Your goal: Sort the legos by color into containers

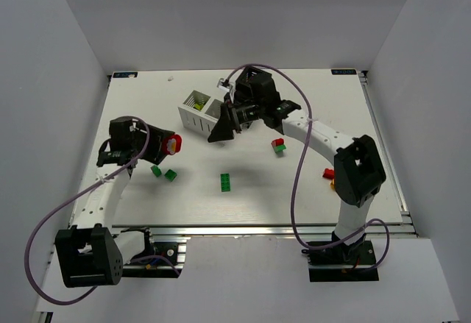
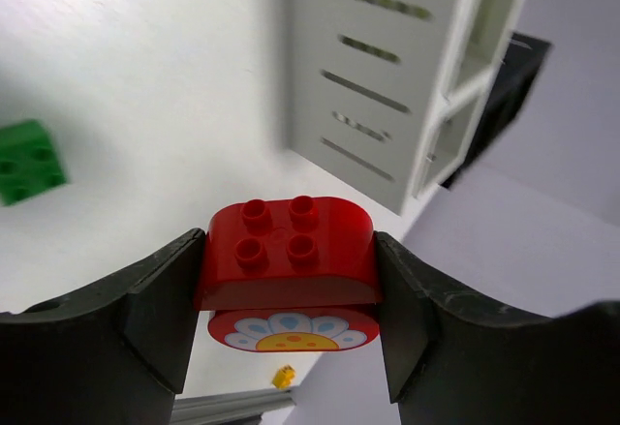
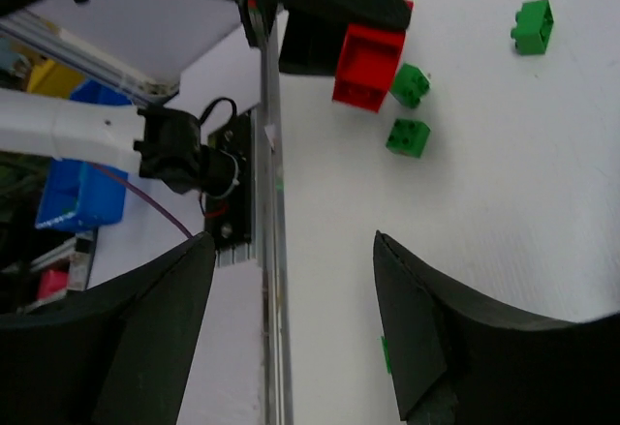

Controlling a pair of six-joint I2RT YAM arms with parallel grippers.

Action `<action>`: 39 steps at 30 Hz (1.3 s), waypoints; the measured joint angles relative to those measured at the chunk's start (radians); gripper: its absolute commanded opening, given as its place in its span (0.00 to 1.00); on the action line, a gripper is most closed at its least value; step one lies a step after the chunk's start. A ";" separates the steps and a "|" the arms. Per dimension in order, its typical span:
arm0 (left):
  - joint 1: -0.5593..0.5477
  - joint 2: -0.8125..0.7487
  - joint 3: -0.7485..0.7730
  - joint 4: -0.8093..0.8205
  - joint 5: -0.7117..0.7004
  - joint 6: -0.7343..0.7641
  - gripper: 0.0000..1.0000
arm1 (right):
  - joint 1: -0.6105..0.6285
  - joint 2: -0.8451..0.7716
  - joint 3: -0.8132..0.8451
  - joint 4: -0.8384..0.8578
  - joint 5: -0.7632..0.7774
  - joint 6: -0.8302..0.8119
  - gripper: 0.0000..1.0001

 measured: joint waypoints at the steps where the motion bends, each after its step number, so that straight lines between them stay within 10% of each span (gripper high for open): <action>1: -0.017 -0.004 -0.001 0.022 0.005 -0.011 0.04 | 0.010 0.018 0.025 0.018 0.001 0.046 0.79; 39: -0.164 -0.101 -0.080 0.311 0.008 -0.341 0.04 | 0.192 0.084 0.098 0.180 0.547 0.081 0.86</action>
